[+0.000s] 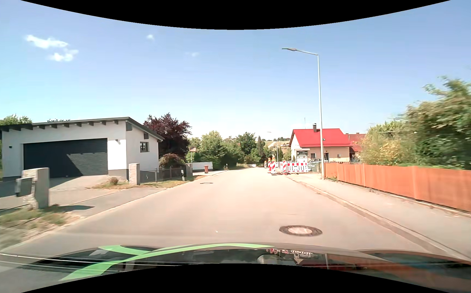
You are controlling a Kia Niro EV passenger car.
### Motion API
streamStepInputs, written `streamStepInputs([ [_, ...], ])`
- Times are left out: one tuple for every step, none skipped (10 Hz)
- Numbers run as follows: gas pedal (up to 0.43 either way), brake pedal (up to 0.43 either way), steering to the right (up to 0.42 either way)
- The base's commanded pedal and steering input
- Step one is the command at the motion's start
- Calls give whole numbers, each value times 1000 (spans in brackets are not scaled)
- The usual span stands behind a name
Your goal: Follow the waypoints while adhering to traffic rules and regulations
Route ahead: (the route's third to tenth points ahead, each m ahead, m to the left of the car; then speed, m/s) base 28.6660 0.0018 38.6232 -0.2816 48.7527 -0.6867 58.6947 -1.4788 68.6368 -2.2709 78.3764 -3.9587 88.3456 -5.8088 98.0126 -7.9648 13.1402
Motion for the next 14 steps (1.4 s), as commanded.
streamStepInputs([
  [59,0,1],
  [67,0,1],
  [67,0,1],
  [67,0,0],
  [79,0,0],
  [79,0,0],
  [79,0,0],
  [79,0,0],
  [79,0,0],
  [67,0,1],
  [67,0,0],
  [67,0,0],
  [79,0,0],
  [79,0,0],
])
